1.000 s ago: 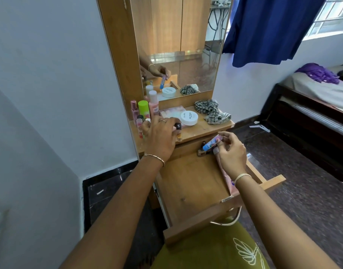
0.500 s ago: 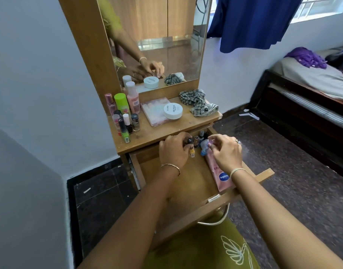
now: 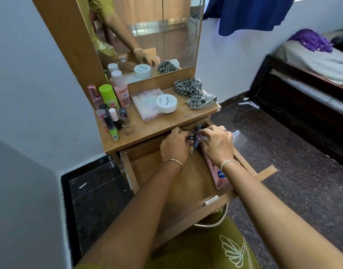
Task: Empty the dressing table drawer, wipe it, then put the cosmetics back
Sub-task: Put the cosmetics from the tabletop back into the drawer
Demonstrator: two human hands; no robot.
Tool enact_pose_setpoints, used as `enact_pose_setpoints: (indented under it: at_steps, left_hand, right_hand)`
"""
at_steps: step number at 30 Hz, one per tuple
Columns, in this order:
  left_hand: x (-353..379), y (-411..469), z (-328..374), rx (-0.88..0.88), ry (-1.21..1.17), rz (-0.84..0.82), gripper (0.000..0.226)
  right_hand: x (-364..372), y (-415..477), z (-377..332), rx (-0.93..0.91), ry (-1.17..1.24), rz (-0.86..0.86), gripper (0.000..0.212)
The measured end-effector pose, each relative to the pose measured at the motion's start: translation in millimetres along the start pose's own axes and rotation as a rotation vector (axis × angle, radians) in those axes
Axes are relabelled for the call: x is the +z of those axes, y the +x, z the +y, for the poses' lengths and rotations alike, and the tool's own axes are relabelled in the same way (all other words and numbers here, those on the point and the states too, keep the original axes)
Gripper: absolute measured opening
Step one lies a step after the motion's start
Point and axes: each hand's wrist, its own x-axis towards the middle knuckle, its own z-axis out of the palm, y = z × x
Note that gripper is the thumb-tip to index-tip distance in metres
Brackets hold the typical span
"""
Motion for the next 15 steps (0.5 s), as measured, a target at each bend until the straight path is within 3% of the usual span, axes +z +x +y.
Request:
enact_pose_setpoints:
  at_steps: [10,15]
  left_hand:
    - [-6,-5,5,0.023,0.010,0.017,0.034]
    - [-30,-19,5,0.011,-0.122,0.124,0.025]
  right_hand:
    - [-1,-2,1,0.020,0.041,0.001,0.034]
    - [-12,-9,-8,0.082,0.214,0.115,0.037]
